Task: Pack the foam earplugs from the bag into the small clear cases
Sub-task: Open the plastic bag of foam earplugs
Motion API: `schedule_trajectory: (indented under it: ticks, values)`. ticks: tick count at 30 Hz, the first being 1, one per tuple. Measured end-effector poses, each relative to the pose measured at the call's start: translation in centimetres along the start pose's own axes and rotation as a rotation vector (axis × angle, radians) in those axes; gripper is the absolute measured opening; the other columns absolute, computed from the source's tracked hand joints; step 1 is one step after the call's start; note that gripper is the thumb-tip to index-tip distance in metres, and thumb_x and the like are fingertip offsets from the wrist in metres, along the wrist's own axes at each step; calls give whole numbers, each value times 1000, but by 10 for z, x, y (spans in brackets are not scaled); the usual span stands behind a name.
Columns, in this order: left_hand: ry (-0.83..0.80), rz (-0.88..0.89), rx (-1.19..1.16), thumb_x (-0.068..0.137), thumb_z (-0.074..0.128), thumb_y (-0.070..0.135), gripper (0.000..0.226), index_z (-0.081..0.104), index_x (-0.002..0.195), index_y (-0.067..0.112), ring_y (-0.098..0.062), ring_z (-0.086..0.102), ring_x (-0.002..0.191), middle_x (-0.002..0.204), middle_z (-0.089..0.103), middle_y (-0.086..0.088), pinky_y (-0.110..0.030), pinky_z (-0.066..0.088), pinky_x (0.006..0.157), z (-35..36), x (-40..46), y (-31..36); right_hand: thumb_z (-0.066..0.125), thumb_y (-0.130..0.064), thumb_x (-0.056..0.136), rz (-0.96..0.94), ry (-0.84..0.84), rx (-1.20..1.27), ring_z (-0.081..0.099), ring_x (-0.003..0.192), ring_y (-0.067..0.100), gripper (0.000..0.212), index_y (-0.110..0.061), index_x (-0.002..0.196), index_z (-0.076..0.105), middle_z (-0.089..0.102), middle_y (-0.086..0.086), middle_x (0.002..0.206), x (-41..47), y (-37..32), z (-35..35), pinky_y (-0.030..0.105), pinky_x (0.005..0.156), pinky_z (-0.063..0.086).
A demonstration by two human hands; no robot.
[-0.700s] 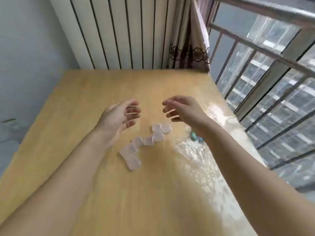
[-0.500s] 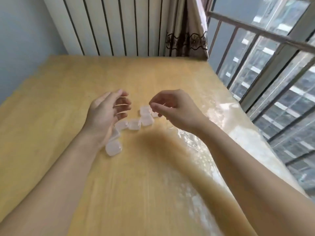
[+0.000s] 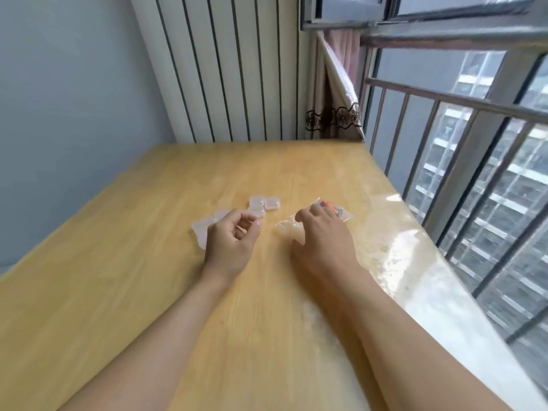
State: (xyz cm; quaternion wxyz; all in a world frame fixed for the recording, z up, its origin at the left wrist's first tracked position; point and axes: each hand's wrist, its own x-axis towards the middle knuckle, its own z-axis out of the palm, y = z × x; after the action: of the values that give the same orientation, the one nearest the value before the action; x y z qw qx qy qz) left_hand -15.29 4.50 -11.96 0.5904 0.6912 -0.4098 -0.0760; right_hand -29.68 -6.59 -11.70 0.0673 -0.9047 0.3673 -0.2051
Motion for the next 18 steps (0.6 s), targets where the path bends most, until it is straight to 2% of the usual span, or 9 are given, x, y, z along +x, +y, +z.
schedule_trajectory:
  ticks: [2,4,6,7,9,10,14,16,18]
  values:
    - [-84,14,-5,90,68,23,11,68,81,17,-18,54,54,62,60,-9,-30,44,53,12,5,-1,59,-18,87,26,17,-7,56,107,26,18,-16,102,68,64,1,106,9,1,5,32,75,40]
    - [-132,-4,-42,94,68,18,15,68,83,8,-9,52,50,58,58,-4,-25,44,54,21,12,-1,58,-13,88,51,127,122,59,86,26,14,-14,79,69,66,2,82,19,1,11,31,66,37]
    - [-152,-44,-118,94,68,19,13,69,88,8,-8,56,52,61,61,-2,-26,47,53,26,16,1,62,-10,90,121,259,540,62,66,26,21,-10,70,68,65,3,64,24,-6,8,32,62,46]
    - [-161,-78,-186,94,69,21,12,69,91,9,-9,59,54,64,62,-2,-26,47,51,27,17,0,64,-10,92,155,265,801,66,62,27,21,-7,73,71,68,6,63,23,-14,4,36,61,54]
    - [-165,-136,-307,92,71,28,18,66,99,12,-11,65,60,73,67,0,-27,47,46,26,19,-1,64,-10,96,200,147,1192,72,69,36,20,-4,82,76,74,17,74,17,-32,-1,44,67,63]
    - [-149,-160,-341,90,72,31,23,64,103,13,-13,67,63,78,69,-2,-28,49,47,25,19,-4,63,-10,97,200,78,1279,72,72,37,19,-4,86,78,75,20,80,16,-38,1,45,71,64]
    - [-115,-156,-403,96,65,17,10,71,103,15,-21,74,73,86,76,-4,-30,55,53,18,15,-5,57,-12,102,189,-22,1392,74,87,31,22,-3,103,78,77,21,96,14,-39,11,46,86,61]
    - [-144,-153,-400,99,60,12,17,75,103,17,-13,76,80,88,79,-1,-25,55,53,17,15,-5,57,-11,101,202,-7,1375,74,91,30,22,-4,104,78,76,22,98,17,-34,14,48,90,60]
    - [-138,-113,-347,99,60,12,20,77,101,23,-5,73,82,90,79,6,-24,56,56,19,17,-8,62,-12,99,215,18,1366,73,96,40,18,-5,102,79,75,25,98,19,-31,18,54,93,57]
